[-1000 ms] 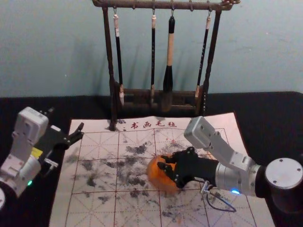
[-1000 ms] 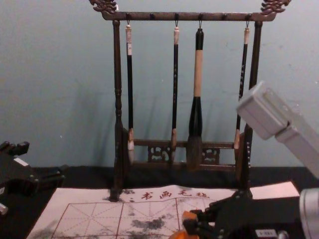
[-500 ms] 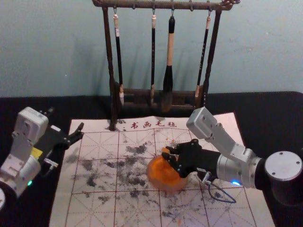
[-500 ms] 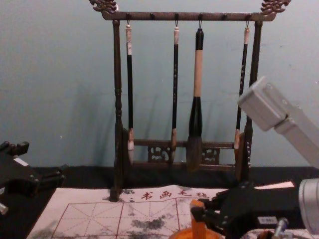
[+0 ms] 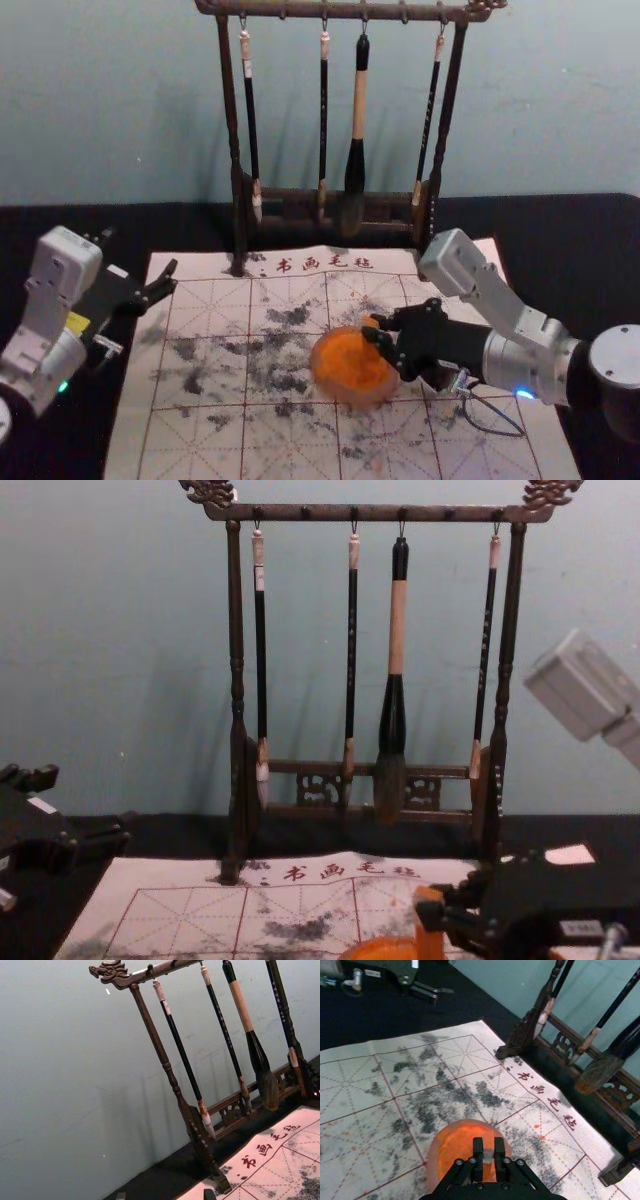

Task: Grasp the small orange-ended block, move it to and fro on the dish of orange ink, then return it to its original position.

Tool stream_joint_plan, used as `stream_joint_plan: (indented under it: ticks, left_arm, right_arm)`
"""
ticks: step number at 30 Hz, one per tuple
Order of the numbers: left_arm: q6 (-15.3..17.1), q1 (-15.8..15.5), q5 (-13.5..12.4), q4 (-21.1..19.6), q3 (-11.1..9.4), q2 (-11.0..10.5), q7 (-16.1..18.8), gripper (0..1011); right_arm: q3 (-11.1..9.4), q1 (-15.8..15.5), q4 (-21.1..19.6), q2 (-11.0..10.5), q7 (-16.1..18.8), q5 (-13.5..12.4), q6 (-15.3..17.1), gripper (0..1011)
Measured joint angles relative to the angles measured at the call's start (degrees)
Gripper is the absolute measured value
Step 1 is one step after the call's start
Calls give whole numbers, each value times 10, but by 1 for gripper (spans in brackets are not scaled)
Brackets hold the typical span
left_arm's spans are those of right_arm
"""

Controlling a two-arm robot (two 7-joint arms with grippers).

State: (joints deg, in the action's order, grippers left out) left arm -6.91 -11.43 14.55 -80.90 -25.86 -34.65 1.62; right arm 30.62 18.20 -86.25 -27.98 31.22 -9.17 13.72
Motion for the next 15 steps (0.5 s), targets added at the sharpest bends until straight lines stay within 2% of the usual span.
stream_joint_plan:
  ticks: [5,15]
  left_arm:
    - [0,0,0,0,0,0,0,1001]
    - [0,0,0,0,0,0,0,1001]
  right_arm:
    - [-1,-10,-16,-13,8,-6,0,83]
    - [6,-20,-31,-22,15,-15,0,83]
